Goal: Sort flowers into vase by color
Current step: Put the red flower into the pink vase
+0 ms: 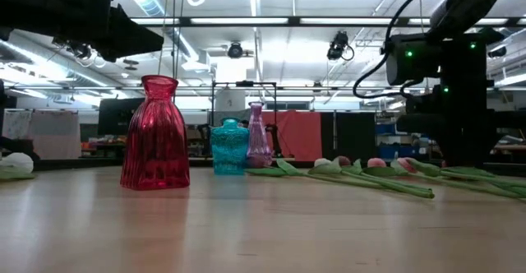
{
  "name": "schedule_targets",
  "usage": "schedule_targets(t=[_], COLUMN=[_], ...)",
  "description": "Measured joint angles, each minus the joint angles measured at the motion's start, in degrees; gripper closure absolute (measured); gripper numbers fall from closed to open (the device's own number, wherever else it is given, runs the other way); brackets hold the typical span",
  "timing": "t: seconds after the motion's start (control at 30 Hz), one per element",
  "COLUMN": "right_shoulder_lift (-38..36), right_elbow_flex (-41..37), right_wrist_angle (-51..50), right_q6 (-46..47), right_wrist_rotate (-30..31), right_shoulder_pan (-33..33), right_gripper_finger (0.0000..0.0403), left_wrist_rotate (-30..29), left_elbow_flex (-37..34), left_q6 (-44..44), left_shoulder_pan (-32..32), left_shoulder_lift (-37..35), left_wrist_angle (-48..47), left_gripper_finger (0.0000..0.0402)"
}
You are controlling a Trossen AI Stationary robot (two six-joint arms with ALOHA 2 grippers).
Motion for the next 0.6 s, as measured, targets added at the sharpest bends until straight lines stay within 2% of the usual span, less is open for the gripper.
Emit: schedule_targets(t=[0.2,0.3,0.43,0.53,0.6], right_shoulder_lift=[-0.2,-0.3,-1.4,-2.1,-2.3], right_elbow_flex=[-0.1,0.8,7.1,13.6,18.3], right_wrist_angle=[-0.3,-2.3,-9.7,-12.1,-8.3], right_q6=[-2.1,-5.5,-8.3,-12.5,-17.8], right_wrist_rotate=[1.3,2.1,11.7,23.4,32.5], right_shoulder_pan=[0.0,-0.6,-1.9,-1.7,-0.6], right_gripper_finger=[0.0380,0.0389,0.0387,0.0394,0.0394], left_wrist_rotate=[0.0,0.0,0.1,0.1,0.2], left_elbow_flex=[0.0,0.0,0.0,0.0,-0.1], left_q6=[0.0,0.0,0.0,0.0,0.0], left_shoulder_pan=[0.0,0.0,0.0,0.0,0.0], left_shoulder_lift=[0.0,0.0,0.0,0.0,0.0], left_wrist_angle=[0.0,0.0,0.0,0.1,0.2], left_gripper_finger=[0.0210,0.0210,0.0210,0.0210,0.0210])
